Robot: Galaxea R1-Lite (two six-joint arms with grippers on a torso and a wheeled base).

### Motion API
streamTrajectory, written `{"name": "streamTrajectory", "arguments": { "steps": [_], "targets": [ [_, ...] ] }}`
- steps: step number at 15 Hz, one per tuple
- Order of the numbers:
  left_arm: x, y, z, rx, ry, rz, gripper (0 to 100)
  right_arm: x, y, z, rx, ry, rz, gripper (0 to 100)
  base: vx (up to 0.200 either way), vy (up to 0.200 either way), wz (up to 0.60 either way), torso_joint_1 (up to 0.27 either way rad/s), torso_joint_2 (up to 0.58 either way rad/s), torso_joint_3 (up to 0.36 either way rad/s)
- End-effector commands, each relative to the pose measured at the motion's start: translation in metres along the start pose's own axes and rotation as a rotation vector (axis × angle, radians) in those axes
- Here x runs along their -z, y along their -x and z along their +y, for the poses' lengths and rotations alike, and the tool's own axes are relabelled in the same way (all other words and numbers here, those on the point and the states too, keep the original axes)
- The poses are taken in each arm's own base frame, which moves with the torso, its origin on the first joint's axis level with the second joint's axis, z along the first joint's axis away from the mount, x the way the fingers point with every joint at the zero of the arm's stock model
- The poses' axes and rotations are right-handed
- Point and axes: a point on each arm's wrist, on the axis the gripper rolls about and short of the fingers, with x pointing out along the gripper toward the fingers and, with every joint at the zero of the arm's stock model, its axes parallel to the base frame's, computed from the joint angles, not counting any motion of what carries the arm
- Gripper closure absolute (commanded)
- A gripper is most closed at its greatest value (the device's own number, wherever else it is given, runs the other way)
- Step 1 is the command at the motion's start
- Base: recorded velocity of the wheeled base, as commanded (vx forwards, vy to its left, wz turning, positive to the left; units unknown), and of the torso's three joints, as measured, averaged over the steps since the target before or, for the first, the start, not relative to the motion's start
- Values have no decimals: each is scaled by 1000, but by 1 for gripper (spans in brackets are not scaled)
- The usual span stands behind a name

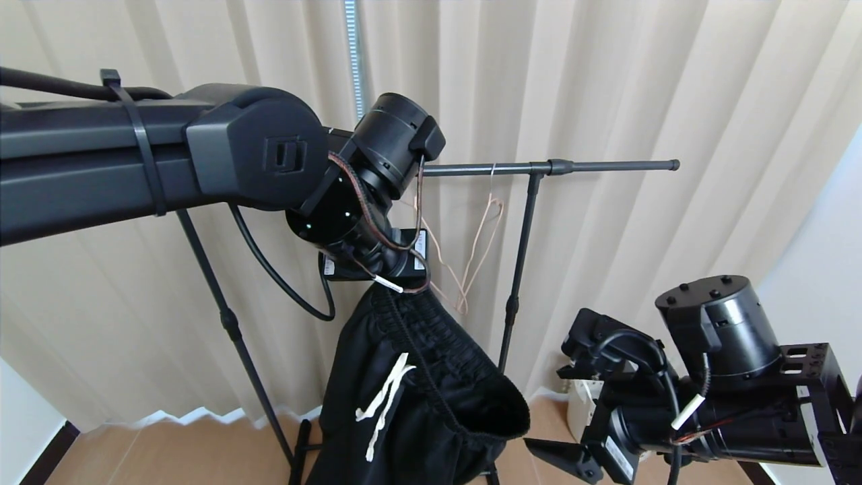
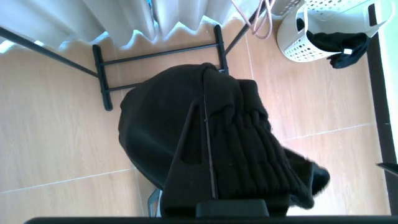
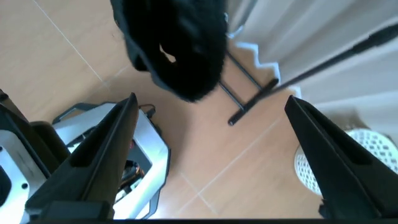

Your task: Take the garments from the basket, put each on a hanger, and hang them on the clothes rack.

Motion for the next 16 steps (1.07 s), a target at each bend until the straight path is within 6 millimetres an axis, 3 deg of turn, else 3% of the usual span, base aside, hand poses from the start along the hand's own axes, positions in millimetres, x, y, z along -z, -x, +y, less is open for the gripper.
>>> {"name": "streamTrajectory", "arguments": {
  "steps": [1,4,7,9,13,14,16],
  "targets": [
    [2,6,-1,10,-7,-2,100,-3,-13,6,-25,19,3,0,0,0,0,0,0,0],
    [4,10,-2,15,-16,2,100,-15,-29,1,-16,22,-33,0,0,0,0,0,0,0],
    [8,12,-6,25,-42,13,100,-32,-36,-23,45,-15,-75,0,0,0,0,0,0,0],
    [9,13,-8,30,-53,12,100,-35,-29,-36,66,-35,-98,0,0,0,0,0,0,0],
    [10,15,-9,36,-69,13,100,-31,9,-29,24,22,-175,0,0,0,0,0,0,0],
    [11,18,-11,45,-73,9,100,-31,10,-29,21,25,-182,0,0,0,0,0,0,0],
    [15,21,-15,54,-92,14,100,-28,-4,-30,8,29,-143,0,0,0,0,0,0,0]
  ]
}}
